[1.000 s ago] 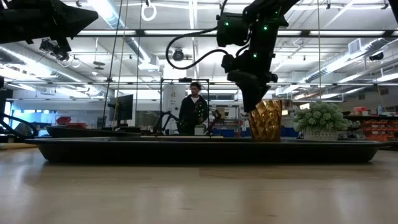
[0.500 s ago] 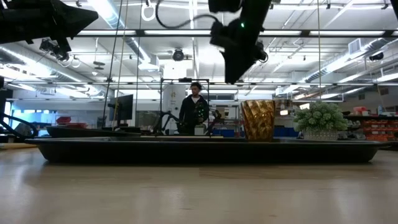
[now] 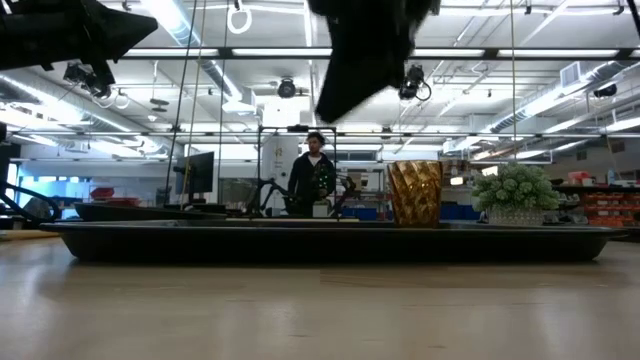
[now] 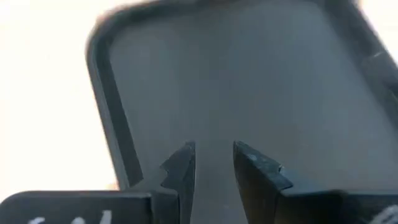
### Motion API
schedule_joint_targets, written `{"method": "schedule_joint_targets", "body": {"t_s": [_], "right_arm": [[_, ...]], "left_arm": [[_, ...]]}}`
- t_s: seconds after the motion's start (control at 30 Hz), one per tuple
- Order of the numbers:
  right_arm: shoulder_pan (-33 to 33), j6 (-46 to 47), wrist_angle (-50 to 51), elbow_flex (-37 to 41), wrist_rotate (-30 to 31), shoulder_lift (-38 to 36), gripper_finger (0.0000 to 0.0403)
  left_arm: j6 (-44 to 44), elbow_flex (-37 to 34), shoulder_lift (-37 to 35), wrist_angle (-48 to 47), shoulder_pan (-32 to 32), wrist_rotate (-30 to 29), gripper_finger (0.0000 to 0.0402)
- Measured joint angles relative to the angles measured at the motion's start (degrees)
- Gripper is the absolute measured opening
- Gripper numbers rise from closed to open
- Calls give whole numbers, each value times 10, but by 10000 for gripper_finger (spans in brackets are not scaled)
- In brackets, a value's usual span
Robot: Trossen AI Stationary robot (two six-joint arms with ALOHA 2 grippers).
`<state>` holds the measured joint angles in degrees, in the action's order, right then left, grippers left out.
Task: Pick and place plate/cup/fork/spoon on tray
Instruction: Adjust the black serving tray
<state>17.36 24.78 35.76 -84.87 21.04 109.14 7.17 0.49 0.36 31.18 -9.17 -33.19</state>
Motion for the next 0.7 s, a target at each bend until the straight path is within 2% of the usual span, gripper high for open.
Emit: {"method": "schedule_joint_targets", "body": {"t_s": [0.13,0.3,0.57,0.7], "right_arm": [[13,-19,-25,1,-6,75,114],[20,-21,-79,1,-72,137,114],[29,6,-71,-5,-105,136,114],[29,40,-100,-5,-123,130,114]], "left_arm": [[-9,0,0,9,0,0,20],[-10,0,0,7,0,0,20],[-6,0,0,1,0,0,20],[-5,0,0,1,0,0,20]]}}
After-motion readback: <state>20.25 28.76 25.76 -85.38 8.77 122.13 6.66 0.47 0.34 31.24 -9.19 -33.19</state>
